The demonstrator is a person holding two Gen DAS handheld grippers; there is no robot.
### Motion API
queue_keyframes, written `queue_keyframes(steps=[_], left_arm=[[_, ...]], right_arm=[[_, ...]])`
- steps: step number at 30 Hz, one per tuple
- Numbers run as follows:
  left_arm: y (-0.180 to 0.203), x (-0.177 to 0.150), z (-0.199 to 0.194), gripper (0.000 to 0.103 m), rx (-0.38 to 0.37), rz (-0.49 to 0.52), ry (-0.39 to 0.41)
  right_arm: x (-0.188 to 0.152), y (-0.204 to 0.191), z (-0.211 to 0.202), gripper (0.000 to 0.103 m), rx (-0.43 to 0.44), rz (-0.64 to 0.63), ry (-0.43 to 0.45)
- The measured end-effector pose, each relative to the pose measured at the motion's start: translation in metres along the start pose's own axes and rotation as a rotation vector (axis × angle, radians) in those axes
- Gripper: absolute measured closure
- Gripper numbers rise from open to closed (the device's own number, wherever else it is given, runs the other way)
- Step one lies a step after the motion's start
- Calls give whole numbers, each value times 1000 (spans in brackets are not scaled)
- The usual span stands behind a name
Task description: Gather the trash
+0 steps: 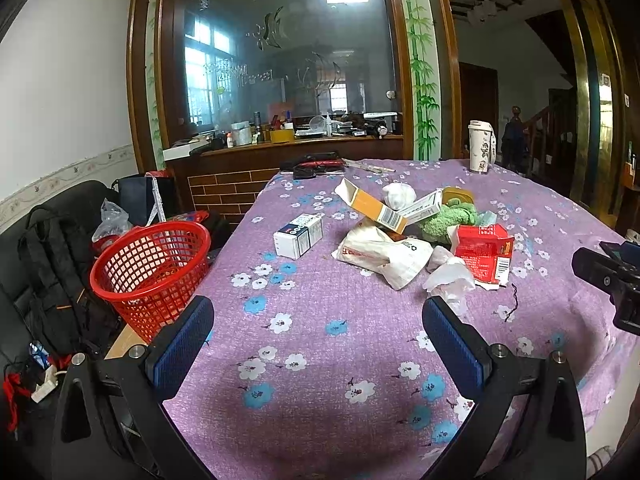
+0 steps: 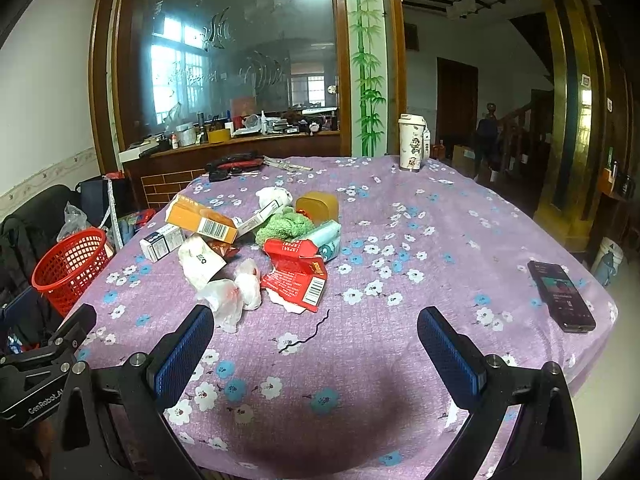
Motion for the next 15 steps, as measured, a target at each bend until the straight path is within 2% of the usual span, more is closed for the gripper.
queue_keyframes(steps=[4, 7, 10, 11, 15], left_arm=[[7, 3, 7, 0, -28, 19, -38], [15, 8, 20, 0, -80, 25, -111], [26, 10, 37, 1, -130, 27, -201], [30, 11, 42, 2, -152, 22, -229], [54, 13, 53, 22, -203, 54, -282]], right_arm=[[1, 12, 8, 8, 64, 26, -14], [0, 24, 24, 28, 154, 66, -61], [-1, 33, 51, 39, 285, 104, -128], [0, 36, 60, 46, 294, 103, -147], [9, 35, 98, 51, 352, 27, -200]])
Point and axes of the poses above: each gripper's, at about its wrist camera, not at the fingertips, and z roughly the way its jaws point, y to its right, x to its top, the point moved 3 cm from there along z, roughly the way its jaws point, and after that the axes turned 15 degrees about -z, right-handed, at the moved point
